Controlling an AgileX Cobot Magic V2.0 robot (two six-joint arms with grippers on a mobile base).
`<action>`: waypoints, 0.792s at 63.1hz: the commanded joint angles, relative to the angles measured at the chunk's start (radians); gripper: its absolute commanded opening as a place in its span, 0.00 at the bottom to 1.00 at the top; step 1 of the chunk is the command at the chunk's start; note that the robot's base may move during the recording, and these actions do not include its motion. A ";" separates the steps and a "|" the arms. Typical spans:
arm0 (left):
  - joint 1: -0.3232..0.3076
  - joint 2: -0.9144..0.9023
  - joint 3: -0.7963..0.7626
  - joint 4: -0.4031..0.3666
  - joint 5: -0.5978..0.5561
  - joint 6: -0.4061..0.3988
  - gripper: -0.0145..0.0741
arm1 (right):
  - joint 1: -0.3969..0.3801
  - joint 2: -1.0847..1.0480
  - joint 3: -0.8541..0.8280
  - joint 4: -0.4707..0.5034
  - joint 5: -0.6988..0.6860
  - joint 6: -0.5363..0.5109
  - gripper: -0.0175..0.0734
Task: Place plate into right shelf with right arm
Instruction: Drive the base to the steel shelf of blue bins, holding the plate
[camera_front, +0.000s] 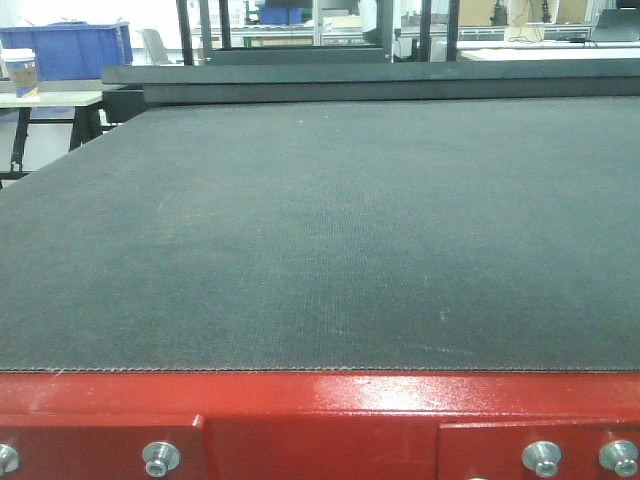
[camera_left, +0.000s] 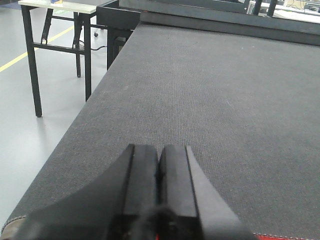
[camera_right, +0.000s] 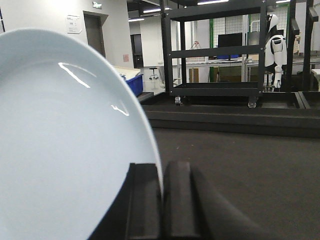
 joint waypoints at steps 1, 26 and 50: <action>-0.002 -0.006 0.009 0.000 -0.089 -0.006 0.11 | -0.005 0.007 -0.029 0.000 -0.105 -0.009 0.25; -0.002 -0.006 0.009 0.000 -0.089 -0.006 0.11 | -0.005 0.007 -0.029 0.000 -0.105 -0.009 0.25; -0.002 -0.006 0.009 0.000 -0.089 -0.006 0.11 | -0.005 0.007 -0.029 0.000 -0.105 -0.009 0.25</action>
